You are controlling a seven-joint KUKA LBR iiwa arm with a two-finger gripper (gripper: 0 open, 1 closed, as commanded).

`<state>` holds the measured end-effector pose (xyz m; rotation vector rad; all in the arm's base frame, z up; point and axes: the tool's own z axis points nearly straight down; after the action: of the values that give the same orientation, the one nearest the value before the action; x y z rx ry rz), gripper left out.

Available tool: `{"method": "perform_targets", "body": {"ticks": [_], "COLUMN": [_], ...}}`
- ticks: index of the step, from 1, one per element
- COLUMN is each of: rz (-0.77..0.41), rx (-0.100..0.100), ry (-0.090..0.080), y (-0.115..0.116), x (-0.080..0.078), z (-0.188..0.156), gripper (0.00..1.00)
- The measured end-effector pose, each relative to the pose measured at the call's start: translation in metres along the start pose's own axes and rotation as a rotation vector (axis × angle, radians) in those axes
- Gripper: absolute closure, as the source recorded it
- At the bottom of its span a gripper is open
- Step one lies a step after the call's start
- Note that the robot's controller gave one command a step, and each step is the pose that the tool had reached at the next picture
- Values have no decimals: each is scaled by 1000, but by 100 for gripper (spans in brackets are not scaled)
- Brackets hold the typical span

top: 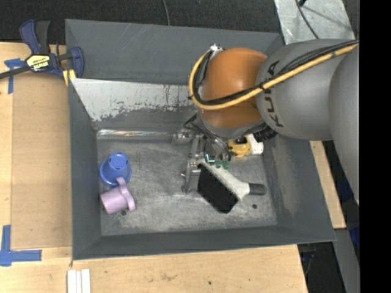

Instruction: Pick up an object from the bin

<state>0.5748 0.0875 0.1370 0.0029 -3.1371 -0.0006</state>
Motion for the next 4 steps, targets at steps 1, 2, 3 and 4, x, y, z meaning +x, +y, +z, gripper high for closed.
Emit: {"method": "perform_targets", "body": {"ticks": [1,2,3,4], "rz": [2,-40,-85,116], "rx": [-1,0,2,-3], "ry": [-7,-6,-10,-7], "y": [0,-65,-28,-35], "x": [-2,-15,-22,-9], "z": [-4,18,20,27], "gripper": [0,0,0,0]}}
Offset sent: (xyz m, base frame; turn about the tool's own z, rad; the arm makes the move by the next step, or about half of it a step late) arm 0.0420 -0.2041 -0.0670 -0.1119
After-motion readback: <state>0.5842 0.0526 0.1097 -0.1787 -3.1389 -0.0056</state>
